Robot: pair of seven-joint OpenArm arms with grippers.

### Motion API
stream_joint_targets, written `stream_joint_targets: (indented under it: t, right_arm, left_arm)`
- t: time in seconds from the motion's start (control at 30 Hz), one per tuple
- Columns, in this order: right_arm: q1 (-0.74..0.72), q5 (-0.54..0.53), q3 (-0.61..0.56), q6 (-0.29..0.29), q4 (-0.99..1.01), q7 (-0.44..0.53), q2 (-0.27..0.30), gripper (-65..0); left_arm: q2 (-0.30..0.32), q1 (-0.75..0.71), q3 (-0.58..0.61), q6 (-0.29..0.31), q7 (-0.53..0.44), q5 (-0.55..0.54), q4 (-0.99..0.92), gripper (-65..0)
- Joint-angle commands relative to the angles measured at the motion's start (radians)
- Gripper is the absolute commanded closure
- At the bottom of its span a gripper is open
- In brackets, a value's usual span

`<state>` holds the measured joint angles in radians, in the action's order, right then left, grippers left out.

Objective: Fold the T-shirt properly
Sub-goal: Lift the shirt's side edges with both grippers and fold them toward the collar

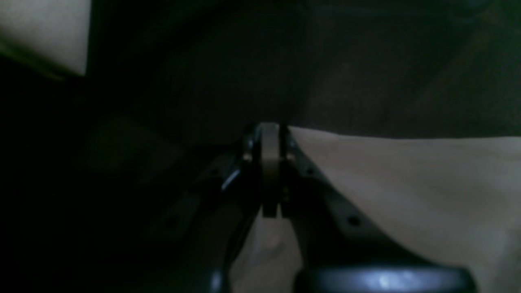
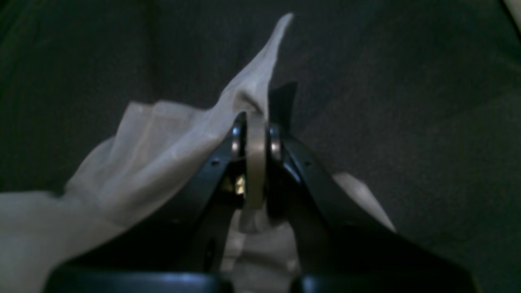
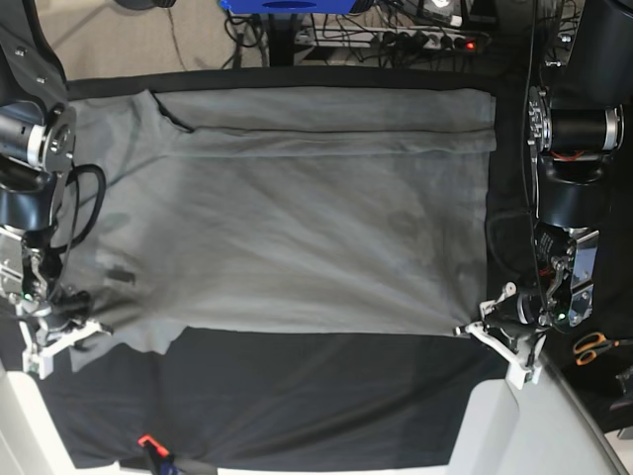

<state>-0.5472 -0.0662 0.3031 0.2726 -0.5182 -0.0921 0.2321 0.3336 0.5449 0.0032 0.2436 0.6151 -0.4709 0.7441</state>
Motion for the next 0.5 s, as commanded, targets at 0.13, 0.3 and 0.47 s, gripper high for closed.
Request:
stream_joint_targets:
  t: [0.13, 0.3, 0.47]
  right_arm:
    - [-0.026, -0.004, -0.002, 0.003, -0.023, 0.062, 0.014, -0.2]
    - [-0.029, -0.004, -0.003, 0.003, -0.023, 0.084, 0.011, -0.2]
    - [-0.029, -0.004, -0.003, 0.004, -0.023, 0.087, 0.011, -0.2]
  left_arm:
    - [0.015, 0.031, -0.006, 0.001, -0.025, -0.005, 0.018, 0.0]
    - [0.015, 0.031, -0.006, 0.001, -0.025, -0.005, 0.019, 0.0]
    - [0.015, 0.017, -0.006, 0.001, -0.024, -0.005, 0.064, 0.0]
